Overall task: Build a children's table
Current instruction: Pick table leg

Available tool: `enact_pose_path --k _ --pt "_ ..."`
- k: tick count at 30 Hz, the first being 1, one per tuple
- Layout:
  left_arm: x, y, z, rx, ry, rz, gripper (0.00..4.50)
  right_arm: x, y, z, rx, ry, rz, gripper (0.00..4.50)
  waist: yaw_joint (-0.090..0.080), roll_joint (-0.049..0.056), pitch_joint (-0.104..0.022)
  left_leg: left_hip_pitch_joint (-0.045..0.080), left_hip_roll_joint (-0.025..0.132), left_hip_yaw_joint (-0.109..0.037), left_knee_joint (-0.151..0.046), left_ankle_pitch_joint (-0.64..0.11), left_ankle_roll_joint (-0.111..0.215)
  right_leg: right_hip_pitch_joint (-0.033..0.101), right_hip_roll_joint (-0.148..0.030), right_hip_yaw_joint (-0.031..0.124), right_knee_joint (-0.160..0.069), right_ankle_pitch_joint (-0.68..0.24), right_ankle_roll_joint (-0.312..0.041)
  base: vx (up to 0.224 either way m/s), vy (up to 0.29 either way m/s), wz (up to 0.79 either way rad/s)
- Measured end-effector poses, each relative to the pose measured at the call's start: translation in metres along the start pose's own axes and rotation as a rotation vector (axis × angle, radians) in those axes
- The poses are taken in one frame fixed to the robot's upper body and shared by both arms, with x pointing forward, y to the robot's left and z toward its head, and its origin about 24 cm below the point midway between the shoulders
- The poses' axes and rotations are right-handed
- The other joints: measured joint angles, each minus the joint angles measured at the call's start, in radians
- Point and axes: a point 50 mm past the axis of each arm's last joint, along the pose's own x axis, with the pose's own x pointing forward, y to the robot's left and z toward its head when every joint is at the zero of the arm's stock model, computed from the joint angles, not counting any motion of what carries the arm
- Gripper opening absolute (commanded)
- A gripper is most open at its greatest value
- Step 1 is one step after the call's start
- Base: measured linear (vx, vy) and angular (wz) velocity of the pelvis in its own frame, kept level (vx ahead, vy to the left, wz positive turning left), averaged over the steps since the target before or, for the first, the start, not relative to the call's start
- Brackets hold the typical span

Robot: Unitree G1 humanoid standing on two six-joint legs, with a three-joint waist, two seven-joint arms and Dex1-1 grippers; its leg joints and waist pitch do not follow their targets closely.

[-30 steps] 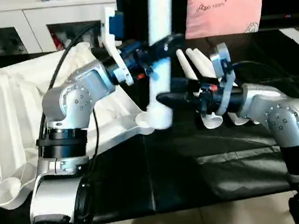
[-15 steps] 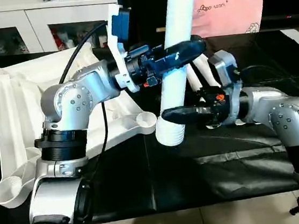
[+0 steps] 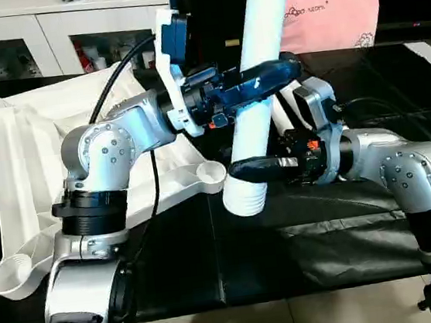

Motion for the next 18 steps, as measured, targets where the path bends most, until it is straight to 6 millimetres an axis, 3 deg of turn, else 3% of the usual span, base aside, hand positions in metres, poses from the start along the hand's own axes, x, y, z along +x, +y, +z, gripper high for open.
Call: enact_pose_path --k 5,6,9,12,18 --pt "0.0 0.0 0.0 0.0 -0.01 0.009 1.86 0.001 0.0 0.0 0.0 -0.006 -0.004 1.95 0.0 0.0 0.0 0.0 0.0 0.0 0.0 0.0 0.0 0.0 0.0 0.0 0.0 0.0 0.0 0.0 0.0 0.0" --pt "0.0 0.001 0.0 -0.003 -0.02 0.016 2.42 0.001 0.0 0.0 -0.001 -0.012 -0.007 1.94 0.0 0.0 0.0 0.0 0.0 0.0 0.0 0.0 0.0 0.0 0.0 0.0 0.0 0.0 0.0 0.0 0.0 0.0" --pt "-0.002 0.001 0.004 0.005 -0.055 0.037 2.56 0.003 -0.002 0.001 -0.012 -0.032 -0.024 1.94 0.0 0.0 0.0 0.0 0.0 0.0 0.0 0.0 0.0 0.0 0.0 0.0 0.0 0.0 0.0 0.0 0.0 0.0" --pt "-0.002 0.004 0.008 0.07 -0.07 0.099 2.97 0.006 -0.007 0.001 -0.046 -0.046 -0.104 1.93 -0.001 0.0 0.0 0.0 0.0 0.0 0.0 0.0 0.0 0.0 0.0 0.0 0.0 0.0 0.0 0.0 0.0 0.0" --pt "0.003 0.015 0.018 0.212 -0.057 0.321 2.83 0.007 -0.016 0.0 -0.067 -0.052 -0.243 1.93 0.001 0.0 0.0 0.0 0.0 0.0 0.0 0.0 -0.001 0.0 0.0 0.0 0.0 0.0 0.0 0.0 0.0 0.0"
